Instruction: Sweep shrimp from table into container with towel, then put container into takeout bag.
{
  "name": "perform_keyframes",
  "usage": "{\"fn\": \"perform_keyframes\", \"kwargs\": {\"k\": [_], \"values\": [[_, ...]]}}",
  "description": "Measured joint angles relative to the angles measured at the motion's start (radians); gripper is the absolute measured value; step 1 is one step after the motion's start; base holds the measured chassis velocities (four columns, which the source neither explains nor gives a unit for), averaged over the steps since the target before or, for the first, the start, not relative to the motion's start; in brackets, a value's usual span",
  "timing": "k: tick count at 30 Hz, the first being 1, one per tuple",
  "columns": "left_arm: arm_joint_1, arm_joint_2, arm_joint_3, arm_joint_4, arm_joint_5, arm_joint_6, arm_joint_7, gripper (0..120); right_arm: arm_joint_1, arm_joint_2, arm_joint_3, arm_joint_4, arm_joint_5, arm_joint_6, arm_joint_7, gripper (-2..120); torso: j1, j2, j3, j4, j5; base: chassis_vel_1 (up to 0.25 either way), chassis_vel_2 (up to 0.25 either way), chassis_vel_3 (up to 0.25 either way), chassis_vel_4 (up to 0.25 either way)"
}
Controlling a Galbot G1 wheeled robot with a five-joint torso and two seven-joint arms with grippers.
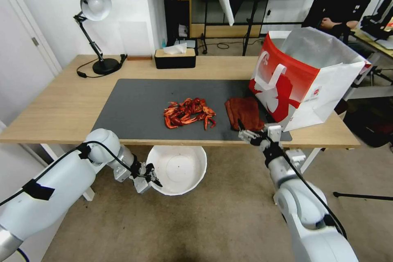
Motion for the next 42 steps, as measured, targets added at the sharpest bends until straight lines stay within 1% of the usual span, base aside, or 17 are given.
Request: {"fn": "perform_keyframes", "kwargs": {"k": [2, 4, 5, 7, 8, 11, 12, 16, 20, 31, 32, 33, 36, 37, 38, 40, 42], "values": [[-0.001, -0.001, 0.0, 0.0, 0.003, -0.001, 0.0, 0, 0.014, -0.006, -0.006, -0.007, 0.005, -0.011, 0.011, 100, 0.0, 0.0, 0.0, 0.0001, -0.0001, 0.0, 0.0, 0.0, 0.0], [-0.004, -0.004, 0.0, 0.002, 0.008, -0.005, 0.001, 0, 0.076, -0.027, -0.043, -0.036, 0.049, -0.077, 0.088, 100, 0.0, 0.0, 0.0, -0.0001, -0.0001, 0.0, 0.0, 0.0, 0.0], [-0.004, -0.004, 0.0, 0.002, 0.008, -0.005, 0.001, 0, 0.076, -0.027, -0.043, -0.036, 0.049, -0.077, 0.088, 100, 0.0, 0.0, 0.0, -0.0001, -0.0001, 0.0, 0.0, 0.0, 0.0], [-0.006, -0.004, 0.001, 0.007, 0.008, -0.009, 0.001, 0, 0.12, -0.034, -0.067, -0.056, 0.096, -0.135, 0.15, 100, 0.0, 0.0, 0.0, 0.0002, -0.0001, 0.0, 0.0, 0.0, 0.0], [-0.006, -0.004, 0.001, 0.007, 0.008, -0.009, 0.001, 0, 0.12, -0.034, -0.067, -0.056, 0.096, -0.135, 0.15, 100, 0.0, 0.0, 0.0, 0.0002, -0.0001, 0.0, 0.0, 0.0, 0.0], [-0.01, -0.003, 0.002, 0.013, 0.008, -0.015, -0.001, 0, 0.178, -0.044, -0.091, -0.088, 0.166, -0.233, 0.211, 100, 0.0, 0.0, 0.0, 0.0, -0.0001, 0.0, 0.0, 0.0, 0.0], [-0.01, -0.003, 0.002, 0.013, 0.008, -0.015, -0.001, 0, 0.178, -0.044, -0.091, -0.088, 0.166, -0.233, 0.211, 100, 0.0, 0.0, 0.0, 0.0, -0.0001, 0.0, 0.0, 0.0, 0.0], [-0.007, -0.002, 0.002, 0.02, 0.007, -0.02, -0.004, 0, 0.232, -0.055, -0.109, -0.124, 0.233, -0.336, 0.231, 100, 0.0, 0.0, 0.0, 0.0, -0.0001, 0.0, 0.0, 0.0, 0.0], [-0.003, -0.002, 0.001, 0.025, 0.007, -0.026, -0.009, 0, 0.256, -0.057, -0.119, -0.146, 0.252, -0.382, 0.236, 100, 0.0, 0.0, 0.0, 0.0001, -0.0002, 0.0, 0.0, 0.0, 0.0], [-0.001, -0.003, 0.001, 0.027, 0.005, -0.034, -0.016, 0, 0.286, -0.045, -0.135, -0.193, 0.277, -0.411, 0.258, 99, 0.0, 0.0, 0.0, 0.0, -0.0002, 0.0, 0.0, 0.0, 0.0], [0.0, -0.003, 0.001, 0.026, 0.004, -0.034, -0.016, 0, 0.288, -0.043, -0.136, -0.196, 0.282, -0.411, 0.265, 96, 0.0, 0.0, 0.0, 0.0, -0.0003, 0.0, 0.0, 0.0, 0.0], [0.0, -0.003, 0.001, 0.026, 0.004, -0.034, -0.016, 0, 0.288, -0.043, -0.136, -0.196, 0.282, -0.411, 0.265, 96, 0.0, 0.0, 0.0, 0.0, -0.0003, 0.0, 0.0, 0.0, 0.0], [0.002, -0.003, 0.001, 0.026, 0.004, -0.036, -0.019, 0, 0.29, -0.041, -0.136, -0.201, 0.295, -0.409, 0.28, 86, 0.0, 0.0, 0.0, -0.0001, -0.0003, 0.0, 0.0, 0.0, 0.0], [0.003, -0.003, 0.0, 0.026, 0.003, -0.036, -0.02, 0, 0.29, -0.04, -0.136, -0.201, 0.3, -0.409, 0.288, 78, 0.0, 0.0, 0.0, -0.0001, -0.0003, 0.0, 0.0, 0.0, 0.0], [0.003, -0.003, 0.0, 0.026, 0.003, -0.036, -0.02, 0, 0.29, -0.04, -0.136, -0.201, 0.3, -0.409, 0.288, 78, 0.0, 0.0, 0.0, -0.0001, -0.0003, 0.0, 0.0, 0.0, 0.0], [0.006, -0.004, 0.0, 0.025, 0.003, -0.037, -0.022, 0, 0.288, -0.04, -0.136, -0.202, 0.306, -0.408, 0.304, 70, 0.0, 0.0, 0.0, -0.0001, -0.0005, 0.0, 0.0, 0.0, 0.0], [0.007, -0.004, -0.001, 0.024, 0.003, -0.037, -0.023, 0, 0.287, -0.041, -0.135, -0.202, 0.308, -0.408, 0.309, 66, 0.0, 0.0, 0.0, -0.0001, -0.0004, 0.0, 0.0, 0.0, 0.0]]}}
